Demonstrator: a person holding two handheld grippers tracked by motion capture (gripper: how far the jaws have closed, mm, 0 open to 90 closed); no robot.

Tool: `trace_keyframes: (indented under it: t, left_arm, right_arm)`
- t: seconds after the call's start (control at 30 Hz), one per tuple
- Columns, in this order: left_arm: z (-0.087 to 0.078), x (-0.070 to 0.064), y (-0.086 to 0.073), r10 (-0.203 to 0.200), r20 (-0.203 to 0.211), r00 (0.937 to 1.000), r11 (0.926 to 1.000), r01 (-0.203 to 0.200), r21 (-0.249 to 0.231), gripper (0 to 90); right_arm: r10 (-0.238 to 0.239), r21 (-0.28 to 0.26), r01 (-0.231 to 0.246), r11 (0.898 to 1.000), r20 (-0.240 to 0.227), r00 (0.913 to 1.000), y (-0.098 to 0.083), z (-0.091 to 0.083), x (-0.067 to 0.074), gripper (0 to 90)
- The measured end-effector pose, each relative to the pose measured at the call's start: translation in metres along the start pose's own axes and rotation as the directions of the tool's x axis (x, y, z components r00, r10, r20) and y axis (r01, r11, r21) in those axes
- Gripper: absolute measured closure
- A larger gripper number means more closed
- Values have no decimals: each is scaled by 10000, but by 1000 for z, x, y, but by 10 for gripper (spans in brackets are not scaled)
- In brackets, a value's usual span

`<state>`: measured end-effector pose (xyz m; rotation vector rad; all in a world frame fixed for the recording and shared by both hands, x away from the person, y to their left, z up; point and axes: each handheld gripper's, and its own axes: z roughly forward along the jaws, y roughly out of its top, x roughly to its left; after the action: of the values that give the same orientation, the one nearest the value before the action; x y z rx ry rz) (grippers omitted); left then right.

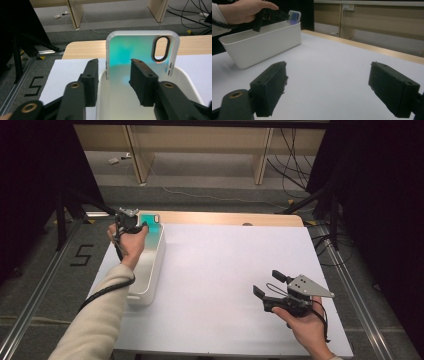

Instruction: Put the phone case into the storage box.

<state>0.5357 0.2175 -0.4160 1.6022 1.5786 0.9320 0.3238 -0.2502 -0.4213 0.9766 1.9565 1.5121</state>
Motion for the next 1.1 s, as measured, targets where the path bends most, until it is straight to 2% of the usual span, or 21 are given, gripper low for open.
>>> trace_keyframes:
  t: [0.07,0.17,0.27,0.3,0.33,0.43,0.53,0.63,0.67,0.73,0.9,1.1]
  left_arm:
    - [-2,0,1,28,25,10000,10000,-28,-31,506]
    - [-6,1,2,-105,286,9995,9999,106,-58,426]
    - [-9,1,2,-492,640,9967,9988,494,-19,303]
    - [-11,1,2,-481,751,9960,9988,481,22,280]
    - [-12,1,1,-398,821,9958,9992,398,21,254]
    - [-17,0,1,-236,1057,9941,9997,237,-1,197]
    - [-22,0,1,-135,1245,9921,9999,145,-78,163]
    - [-27,1,0,-207,1504,9884,9998,216,-46,153]
    - [-28,1,0,-185,1544,9878,9998,196,-56,151]
    - [-32,1,0,-77,1588,9873,9998,102,-150,147]
    - [-42,-1,1,174,1889,9818,9994,-116,-316,139]
    - [-52,-2,0,221,2102,9774,9986,-117,-510,132]
  right_arm:
    - [118,-163,-119,9998,-89,9999,0,2,0,161]
    - [136,-155,-138,9998,-102,9999,0,1,0,161]
    - [132,-142,-133,9998,-101,9999,0,0,0,161]
    - [54,-17,-54,10000,-63,10000,0,-1,-1,161]
    - [103,-226,-105,9997,-93,9999,0,1,-1,161]
    - [114,-118,-115,9999,-64,9999,0,0,-1,161]
    - [81,-76,-82,9999,-34,10000,0,0,0,161]
    - [57,-34,-57,10000,-57,10000,0,-1,-1,161]
    - [128,-209,-129,9997,-89,9999,0,1,-1,161]
    - [79,-56,-79,10000,-16,10000,0,0,-2,161]
    - [111,-198,-112,9997,-53,9999,0,1,-1,161]
    - [111,-194,-112,9997,-48,9999,-1,1,-1,160]
